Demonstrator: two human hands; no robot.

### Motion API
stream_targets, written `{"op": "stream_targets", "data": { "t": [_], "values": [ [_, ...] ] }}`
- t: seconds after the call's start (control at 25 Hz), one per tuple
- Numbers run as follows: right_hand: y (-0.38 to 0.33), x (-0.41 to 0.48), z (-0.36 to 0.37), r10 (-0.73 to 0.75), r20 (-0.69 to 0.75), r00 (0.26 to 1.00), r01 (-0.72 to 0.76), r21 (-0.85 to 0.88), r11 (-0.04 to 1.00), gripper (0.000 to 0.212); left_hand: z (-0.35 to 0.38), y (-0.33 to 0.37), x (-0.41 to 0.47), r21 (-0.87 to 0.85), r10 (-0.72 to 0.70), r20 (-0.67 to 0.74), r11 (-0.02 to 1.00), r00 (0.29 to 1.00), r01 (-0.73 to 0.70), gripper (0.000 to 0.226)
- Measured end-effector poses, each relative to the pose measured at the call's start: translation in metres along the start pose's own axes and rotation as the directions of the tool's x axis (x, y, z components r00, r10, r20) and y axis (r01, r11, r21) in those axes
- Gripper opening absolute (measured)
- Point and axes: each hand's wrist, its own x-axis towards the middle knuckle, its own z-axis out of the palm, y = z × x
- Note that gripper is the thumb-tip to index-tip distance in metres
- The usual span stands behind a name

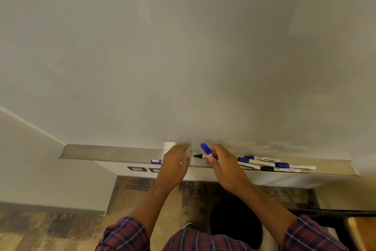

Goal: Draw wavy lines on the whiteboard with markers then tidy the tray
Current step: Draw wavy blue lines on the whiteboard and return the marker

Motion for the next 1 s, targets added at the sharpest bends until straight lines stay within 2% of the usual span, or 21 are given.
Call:
{"op": "stream_targets", "data": {
  "t": [0.08, 0.16, 0.24, 0.36, 0.48, 0.68, 0.8, 1.0],
  "values": [
    [-0.002, -0.006, -0.021, 0.031, 0.023, 0.999, -0.034, 0.173, 0.984, 0.010, 0.000, 0.037, 0.005, -0.227, -0.064, 0.016, 0.972, 0.998, 0.066, 0.032],
    [-0.003, -0.014, -0.045, 0.037, 0.055, 0.998, -0.053, 0.336, 0.940, 0.012, 0.001, 0.077, 0.010, -0.472, -0.141, 0.122, 0.862, 0.982, 0.183, 0.029],
    [-0.004, -0.026, -0.070, 0.027, 0.060, 0.998, -0.054, 0.514, 0.856, 0.014, 0.004, 0.116, 0.011, -0.669, -0.165, 0.218, 0.692, 0.962, 0.271, 0.033],
    [-0.007, -0.049, -0.108, 0.050, 0.095, 0.994, -0.105, 0.754, 0.648, 0.022, 0.013, 0.166, 0.010, -0.840, -0.138, 0.338, 0.402, 0.931, 0.364, 0.041],
    [-0.002, -0.072, -0.139, 0.021, 0.154, 0.988, -0.144, 0.859, 0.492, 0.029, 0.022, 0.207, 0.002, -0.885, 0.009, 0.378, 0.299, 0.926, 0.358, 0.049],
    [0.021, -0.101, -0.173, -0.071, 0.295, 0.953, -0.284, 0.949, 0.135, 0.029, 0.052, 0.256, -0.014, -0.903, 0.142, 0.416, 0.186, 0.898, 0.388, 0.053],
    [0.036, -0.116, -0.188, -0.172, 0.378, 0.909, -0.374, 0.926, 0.057, 0.034, 0.069, 0.281, -0.025, -0.908, 0.190, 0.417, 0.128, 0.889, 0.399, 0.056],
    [0.053, -0.135, -0.213, -0.255, 0.463, 0.849, -0.469, 0.882, 0.040, 0.044, 0.091, 0.317, -0.039, -0.925, 0.236, 0.379, 0.092, 0.895, 0.368, 0.058]
  ]
}}
